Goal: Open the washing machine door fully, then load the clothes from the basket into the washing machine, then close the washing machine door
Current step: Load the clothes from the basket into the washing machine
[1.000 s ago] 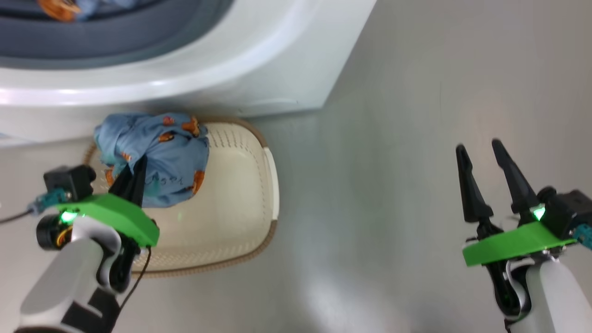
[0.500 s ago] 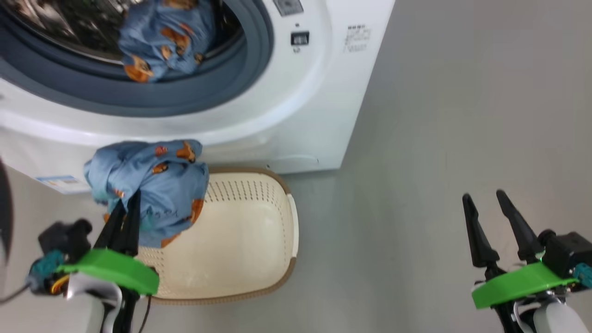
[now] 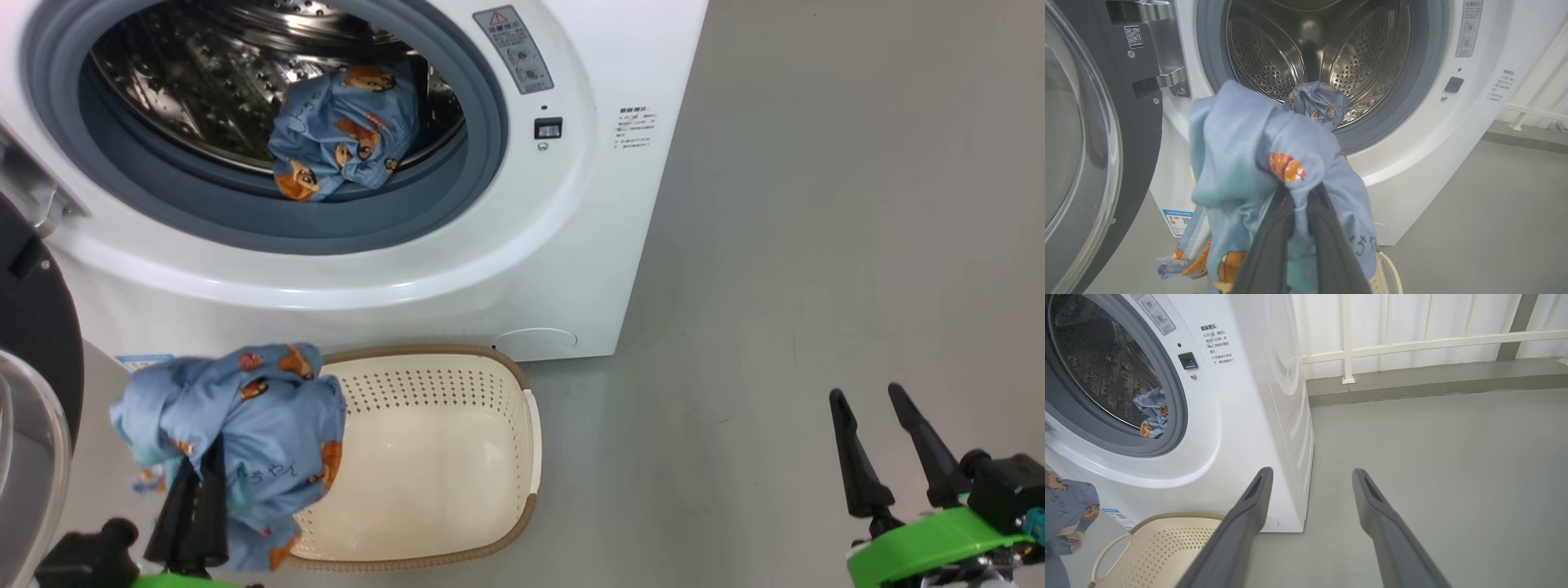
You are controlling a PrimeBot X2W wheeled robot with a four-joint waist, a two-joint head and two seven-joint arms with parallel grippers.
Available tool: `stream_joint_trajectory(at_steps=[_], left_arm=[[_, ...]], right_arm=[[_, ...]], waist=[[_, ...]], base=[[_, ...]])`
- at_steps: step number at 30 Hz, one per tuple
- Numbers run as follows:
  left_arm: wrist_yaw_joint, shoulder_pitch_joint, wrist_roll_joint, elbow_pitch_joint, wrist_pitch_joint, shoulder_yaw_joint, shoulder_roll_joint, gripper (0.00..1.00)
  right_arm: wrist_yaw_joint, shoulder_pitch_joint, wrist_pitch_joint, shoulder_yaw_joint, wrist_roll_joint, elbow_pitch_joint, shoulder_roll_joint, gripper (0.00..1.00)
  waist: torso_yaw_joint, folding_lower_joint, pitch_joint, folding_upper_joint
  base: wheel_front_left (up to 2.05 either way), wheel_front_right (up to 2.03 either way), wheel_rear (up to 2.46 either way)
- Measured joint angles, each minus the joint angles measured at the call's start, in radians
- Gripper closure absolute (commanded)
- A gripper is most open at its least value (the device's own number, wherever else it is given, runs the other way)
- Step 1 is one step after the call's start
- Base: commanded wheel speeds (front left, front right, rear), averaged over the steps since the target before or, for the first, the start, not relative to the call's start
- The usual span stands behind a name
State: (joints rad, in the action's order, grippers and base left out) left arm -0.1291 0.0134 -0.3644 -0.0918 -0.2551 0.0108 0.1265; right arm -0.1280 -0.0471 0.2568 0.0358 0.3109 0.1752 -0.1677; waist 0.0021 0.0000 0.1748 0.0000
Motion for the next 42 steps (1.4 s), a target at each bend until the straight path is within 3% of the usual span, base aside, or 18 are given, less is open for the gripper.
stream_joint_trajectory(at_steps=[12, 23, 42], left_arm=[[0.0, -0.005, 0.016, 0.048, 0.0, 0.001, -0.025, 1.0], [0.0, -0.36, 0.013, 0.03, 0.0, 0.01, 0.008, 1.0], [0.0, -0.979, -0.078, -0.668, 0.0, 0.107, 0.137, 1.0]], right_arm=[[0.0, 0.016, 0.0, 0.002, 0.0, -0.013, 0.001, 0.0], [0.0, -0.039, 0.0, 0.002, 0.0, -0.028, 0.018, 0.0], [0.0, -0.16, 0.0, -0.026, 0.0, -0.038, 0.094, 0.0]], waist=[[-0.008, -0.0001, 0.024, 0.0], [-0.029, 0.0, 0.115, 0.0], [-0.171, 0.0, 0.299, 0.0]], base=[[0.0, 0.0, 0.0], [0.0, 0.0, 0.0], [0.0, 0.0, 0.0]])
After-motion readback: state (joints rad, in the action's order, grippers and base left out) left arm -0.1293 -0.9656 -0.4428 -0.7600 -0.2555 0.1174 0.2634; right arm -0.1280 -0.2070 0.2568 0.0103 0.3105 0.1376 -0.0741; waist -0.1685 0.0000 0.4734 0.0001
